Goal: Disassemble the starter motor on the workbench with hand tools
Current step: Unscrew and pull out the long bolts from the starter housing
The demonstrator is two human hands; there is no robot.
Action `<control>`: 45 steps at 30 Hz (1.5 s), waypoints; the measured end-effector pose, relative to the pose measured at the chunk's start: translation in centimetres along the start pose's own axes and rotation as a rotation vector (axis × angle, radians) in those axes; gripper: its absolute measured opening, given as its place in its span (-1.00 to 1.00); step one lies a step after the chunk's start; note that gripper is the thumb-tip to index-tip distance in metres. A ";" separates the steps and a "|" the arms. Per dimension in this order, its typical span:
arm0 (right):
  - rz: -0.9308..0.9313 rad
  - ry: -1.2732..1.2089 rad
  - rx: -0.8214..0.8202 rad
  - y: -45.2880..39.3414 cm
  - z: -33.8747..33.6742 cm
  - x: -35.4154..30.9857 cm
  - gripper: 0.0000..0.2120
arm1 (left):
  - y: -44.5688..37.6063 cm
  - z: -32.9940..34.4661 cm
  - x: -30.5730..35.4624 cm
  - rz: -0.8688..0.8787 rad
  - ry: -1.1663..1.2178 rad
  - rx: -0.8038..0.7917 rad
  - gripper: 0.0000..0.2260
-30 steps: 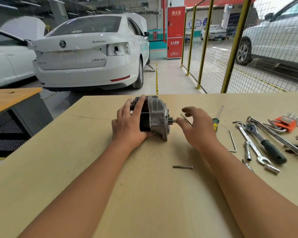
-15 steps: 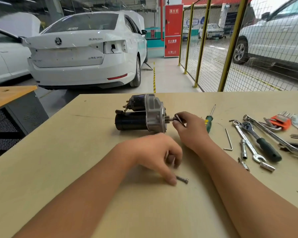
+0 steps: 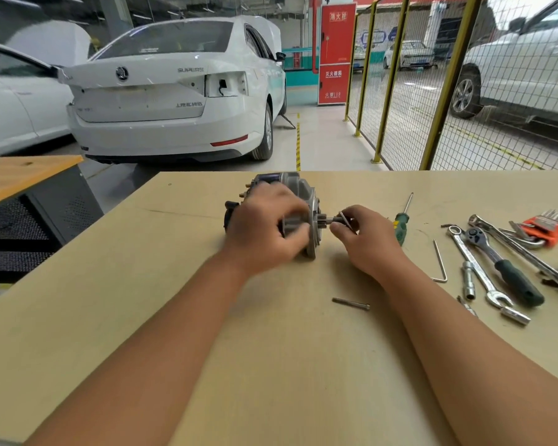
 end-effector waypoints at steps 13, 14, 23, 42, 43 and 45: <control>-0.046 0.055 0.008 0.3 0.1 -0.4 -0.86 | 3.5 1.4 -11.1 -0.521 -0.064 -0.305 0.22; -0.053 0.056 0.003 0.4 0.1 -0.5 -0.86 | 3.4 1.4 -11.3 -0.516 -0.066 -0.295 0.21; -0.187 0.168 0.038 1.7 -0.2 -3.3 -0.76 | 3.7 1.3 -12.9 -0.536 -0.097 -0.350 0.06; -0.078 0.049 0.101 1.9 -1.2 -3.3 -0.53 | 2.5 2.5 -7.2 -0.323 -0.160 -0.510 -0.11; -0.062 -0.025 0.165 1.9 -1.9 -3.3 -0.54 | 2.4 2.4 -7.3 -0.316 -0.149 -0.503 -0.13; -0.054 -0.160 0.254 2.1 -3.0 -3.5 -0.61 | 2.4 2.2 -7.4 -0.311 -0.103 -0.484 -0.21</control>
Point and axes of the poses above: each hand's wrist, its own y-axis away from the middle knuckle, its own z-axis out of the palm, x = y × z, the point moved 9 cm from there along -y, towards the middle knuckle, and after that the axes turned 2 degrees about -x, right-handed, at the moved point
